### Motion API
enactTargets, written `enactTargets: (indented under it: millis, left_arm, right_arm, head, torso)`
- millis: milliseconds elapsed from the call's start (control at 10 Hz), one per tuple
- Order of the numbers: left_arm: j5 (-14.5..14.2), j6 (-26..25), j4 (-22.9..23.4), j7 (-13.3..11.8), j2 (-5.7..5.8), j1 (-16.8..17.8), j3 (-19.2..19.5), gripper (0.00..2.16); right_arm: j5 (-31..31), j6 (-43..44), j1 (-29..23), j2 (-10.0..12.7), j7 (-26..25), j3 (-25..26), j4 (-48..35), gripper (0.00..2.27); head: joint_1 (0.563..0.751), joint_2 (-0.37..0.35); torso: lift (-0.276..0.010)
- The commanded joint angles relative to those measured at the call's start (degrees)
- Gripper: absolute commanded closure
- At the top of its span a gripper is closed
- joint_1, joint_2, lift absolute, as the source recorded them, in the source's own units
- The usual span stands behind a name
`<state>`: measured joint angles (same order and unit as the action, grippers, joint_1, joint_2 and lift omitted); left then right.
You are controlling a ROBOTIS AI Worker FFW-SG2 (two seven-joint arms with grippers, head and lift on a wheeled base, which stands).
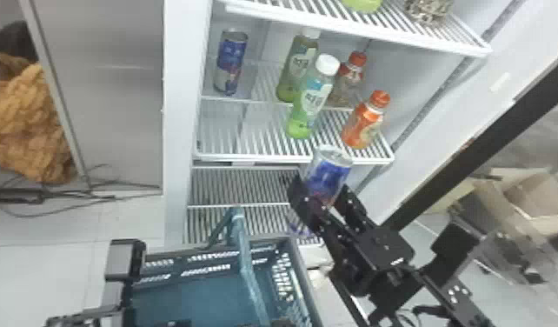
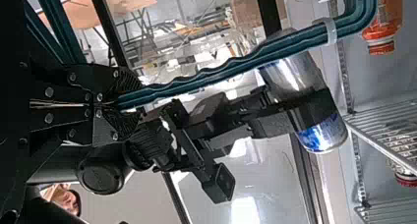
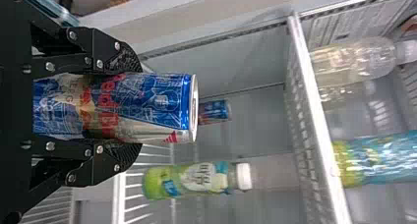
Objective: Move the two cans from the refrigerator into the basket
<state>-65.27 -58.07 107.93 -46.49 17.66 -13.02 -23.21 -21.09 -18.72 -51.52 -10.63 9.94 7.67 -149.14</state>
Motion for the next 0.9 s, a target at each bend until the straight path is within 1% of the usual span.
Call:
enactTargets:
  millis: [0,200,400,500,700,800]
  left_arm:
    - [0.03,0.00,0.00,0.00,0.00,-0.06,0.01,1.19]
    - [0.14,0.00,0.00,0.00,0.00,-0.20,0.13,1.19]
    - [0.14,0.00,0.00,0.00,0.00,-0.20,0.13,1.19]
    - [0.14,0.00,0.00,0.00,0.00,-0.20,0.13,1.19]
    - [0.14,0.00,0.00,0.00,0.00,-0.20,0.13,1.19]
    - [0.26,0.00,0.00,0.00,-0.09,-0.20,0.13,1.19]
  right_arm:
    - [-0.84,-2.65,-1.07,0.17,-0.01,0.67,-0.69,0.99]
    - [-0.73,-7.29,-1.78,0.35,-0.01,1.35,-2.10,0.99]
    - [-1.19,-19.10,-1.21,0.61,0.08,2.72,-4.21,0.99]
    - [-1.07,-22.90,-0.93,0.61,0.26,2.95,-4.77,0.99]
    - [-0.84,-33.87,0.75,0.61,1.05,3.52,-6.04,0.99]
    - [-0.73,-36.68,1.60,0.61,1.49,3.75,-5.90,0.99]
  head:
    - [0.695,-0.350]
    - [0.695,-0.350]
    - [0.695,-0.350]
    - [0.695,-0.350]
    - [0.695,-0.350]
    - [0.695,-0.350]
  torso:
    - [-0.276]
    - [-0.276]
    - [-0.276]
    - [-0.276]
    - [-0.276]
    - [-0.276]
